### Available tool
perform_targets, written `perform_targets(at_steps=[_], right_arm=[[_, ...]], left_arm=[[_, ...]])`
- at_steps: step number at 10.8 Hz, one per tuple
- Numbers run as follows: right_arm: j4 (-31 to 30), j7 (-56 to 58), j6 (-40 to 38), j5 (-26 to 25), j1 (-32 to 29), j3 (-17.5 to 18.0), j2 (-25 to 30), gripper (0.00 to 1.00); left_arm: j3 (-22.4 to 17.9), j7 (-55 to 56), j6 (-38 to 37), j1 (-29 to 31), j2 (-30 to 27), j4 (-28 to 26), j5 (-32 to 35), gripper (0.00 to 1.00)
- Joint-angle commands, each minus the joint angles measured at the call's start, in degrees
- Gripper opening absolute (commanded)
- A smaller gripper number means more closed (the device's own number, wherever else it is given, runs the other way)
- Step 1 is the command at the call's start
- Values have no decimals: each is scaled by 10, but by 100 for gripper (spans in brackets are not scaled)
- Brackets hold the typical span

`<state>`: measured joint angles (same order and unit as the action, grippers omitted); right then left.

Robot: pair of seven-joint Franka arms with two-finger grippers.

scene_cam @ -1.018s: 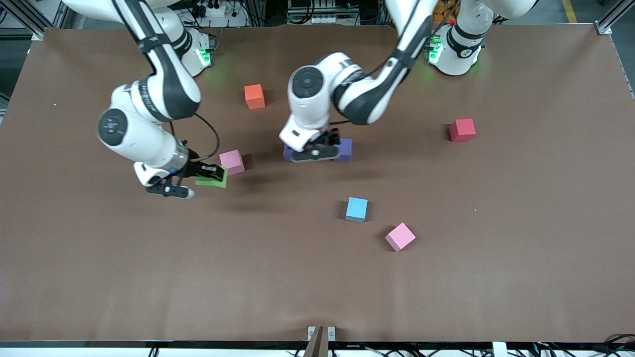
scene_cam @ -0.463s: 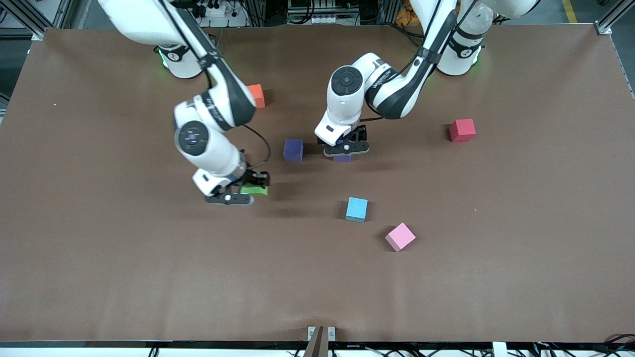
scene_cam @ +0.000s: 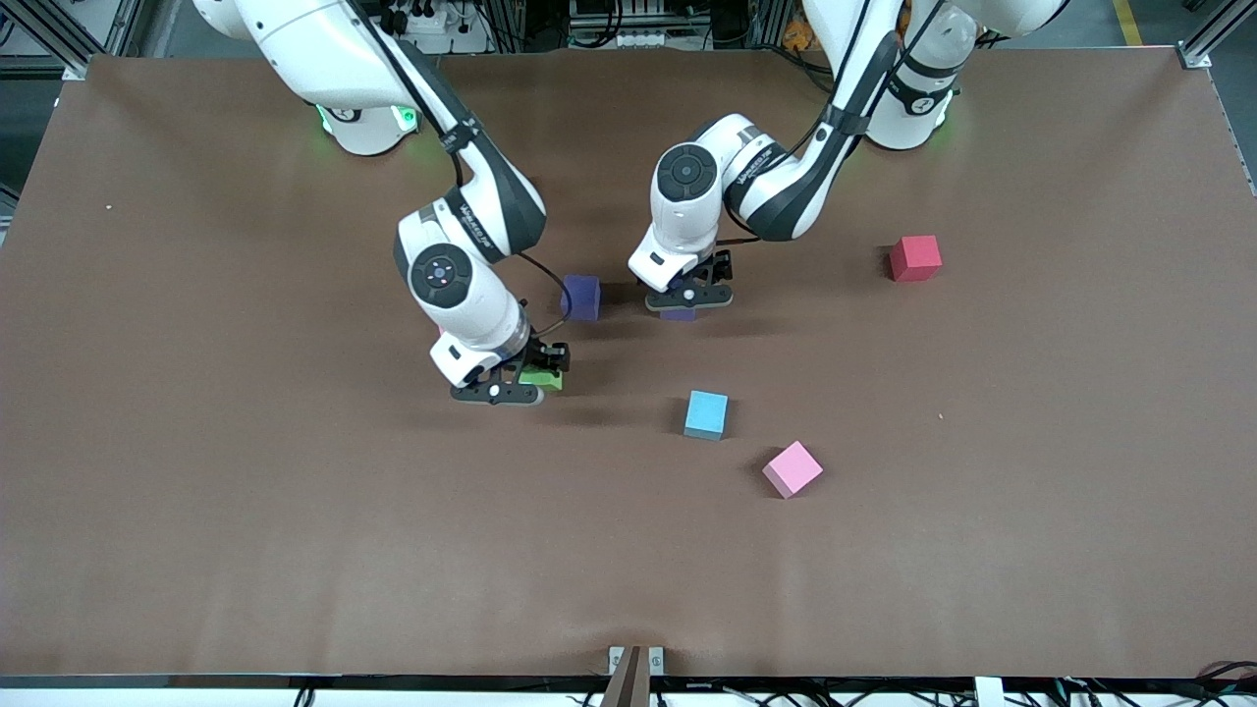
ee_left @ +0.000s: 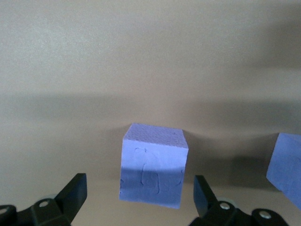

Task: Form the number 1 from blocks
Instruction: 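Place the green block in line below the purple block with the right gripper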

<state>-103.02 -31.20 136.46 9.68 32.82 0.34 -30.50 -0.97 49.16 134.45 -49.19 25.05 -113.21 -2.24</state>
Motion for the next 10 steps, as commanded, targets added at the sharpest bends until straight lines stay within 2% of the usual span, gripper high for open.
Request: perform_targets(at_steps=[1,5,10], right_arm=[[0,-25,2,-8,16,-3,-11,46],[-32,-78,7,-7,72,-3,-4,46],[-74,-83,22,-6,76,-2,3,46]], left_arm=[[3,-19,11,11,6,4,8,100],[4,-21,31,14,26,13,5,100],[4,-19,33,7,47,33,-8,100]])
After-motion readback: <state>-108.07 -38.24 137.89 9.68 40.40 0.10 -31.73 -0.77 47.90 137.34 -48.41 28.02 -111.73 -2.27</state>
